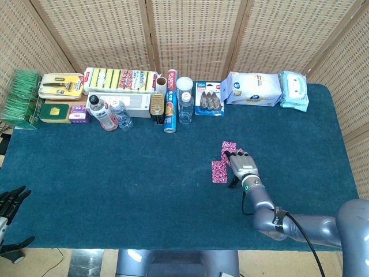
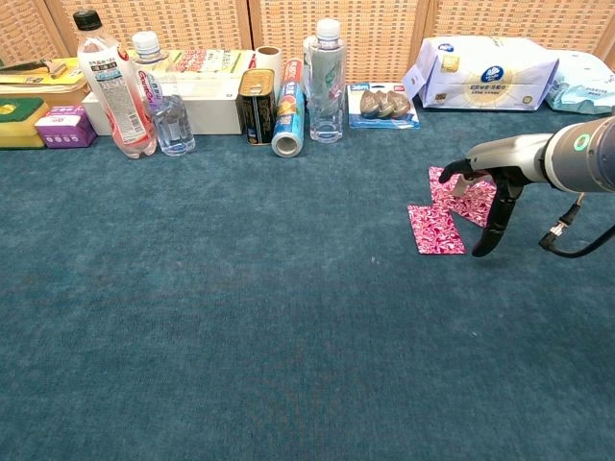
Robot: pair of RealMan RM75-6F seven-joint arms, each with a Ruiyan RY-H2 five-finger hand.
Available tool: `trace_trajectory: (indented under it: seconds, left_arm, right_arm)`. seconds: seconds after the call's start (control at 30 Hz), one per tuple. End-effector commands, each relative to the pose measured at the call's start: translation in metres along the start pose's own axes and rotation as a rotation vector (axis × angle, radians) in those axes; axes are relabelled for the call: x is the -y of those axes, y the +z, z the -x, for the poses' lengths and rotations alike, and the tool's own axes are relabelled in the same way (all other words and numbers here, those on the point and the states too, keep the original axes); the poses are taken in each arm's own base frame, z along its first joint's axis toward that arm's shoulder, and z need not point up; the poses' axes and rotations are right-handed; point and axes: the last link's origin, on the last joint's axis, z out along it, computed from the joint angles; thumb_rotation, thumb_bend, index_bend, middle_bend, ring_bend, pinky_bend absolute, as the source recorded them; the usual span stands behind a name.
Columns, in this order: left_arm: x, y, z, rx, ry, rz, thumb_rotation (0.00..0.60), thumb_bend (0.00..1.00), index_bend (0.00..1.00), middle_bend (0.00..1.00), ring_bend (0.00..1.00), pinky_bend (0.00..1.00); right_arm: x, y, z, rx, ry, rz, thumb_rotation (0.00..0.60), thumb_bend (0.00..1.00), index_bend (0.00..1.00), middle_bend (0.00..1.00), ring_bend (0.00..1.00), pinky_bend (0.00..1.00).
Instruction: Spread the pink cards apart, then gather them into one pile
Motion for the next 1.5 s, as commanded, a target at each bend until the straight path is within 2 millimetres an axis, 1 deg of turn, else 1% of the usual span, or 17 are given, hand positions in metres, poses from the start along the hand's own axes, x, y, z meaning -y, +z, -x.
trace_trajectory:
  seconds: [0.03, 0.3, 0.43, 0.57, 0.73, 1.0, 1.3, 1.5]
  left_arm:
    - [0.0, 0.0, 0.0, 0.0, 0.0, 0.0, 0.6, 0.02, 0.0, 0.0, 0.0, 0.0]
    - [0.001, 0.0, 0.0, 0.0, -0.001, -0.001, 0.6, 0.02, 0.0, 0.0, 0.0, 0.0]
    - [0.001, 0.0, -0.001, -0.004, -0.004, -0.003, 0.6, 0.02, 0.0, 0.0, 0.0, 0.0]
    - [0.001, 0.0, -0.001, 0.0, -0.003, -0.001, 0.6, 0.02, 0.0, 0.0, 0.0, 0.0]
    - [0.0, 0.0, -0.001, -0.003, -0.004, 0.0, 0.6, 0.02, 0.0, 0.0, 0.0, 0.0]
    - [-0.001, -0.001, 0.001, 0.004, 0.003, 0.003, 0.6, 0.02, 0.0, 0.0, 0.0, 0.0]
    - [-0.002, 0.001, 0.003, 0.011, 0.008, -0.002, 0.6, 0.02, 0.0, 0.0, 0.0, 0.0]
    - [-0.003, 0.001, 0.004, 0.013, 0.011, 0.0, 0.6, 0.02, 0.0, 0.0, 0.0, 0.0]
  right_arm:
    - [0.002, 0.001, -0.001, -0.002, 0.0, 0.002, 0.6, 0.0, 0.01, 0.15, 0.0, 0.0]
    - [0.011, 0.003, -0.006, -0.016, 0.018, -0.006, 0.6, 0.0, 0.01, 0.14, 0.0, 0.0]
    - [0.015, -0.003, -0.013, -0.034, 0.019, -0.021, 0.6, 0.0, 0.01, 0.14, 0.0, 0.0]
    - [0.013, -0.01, -0.018, -0.05, 0.012, -0.028, 0.6, 0.0, 0.01, 0.14, 0.0, 0.0]
    - [0.002, -0.015, -0.014, -0.039, 0.009, -0.017, 0.6, 0.0, 0.01, 0.14, 0.0, 0.0]
    - [-0.015, -0.012, 0.001, 0.0, 0.017, -0.002, 0.6, 0.0, 0.01, 0.14, 0.0, 0.0]
    - [-0.031, -0.012, 0.002, -0.003, 0.01, 0.016, 0.6, 0.0, 0.01, 0.14, 0.0, 0.0]
    - [-0.05, -0.01, 0.0, 0.0, 0.027, 0.065, 0.6, 0.0, 0.01, 0.15, 0.0, 0.0]
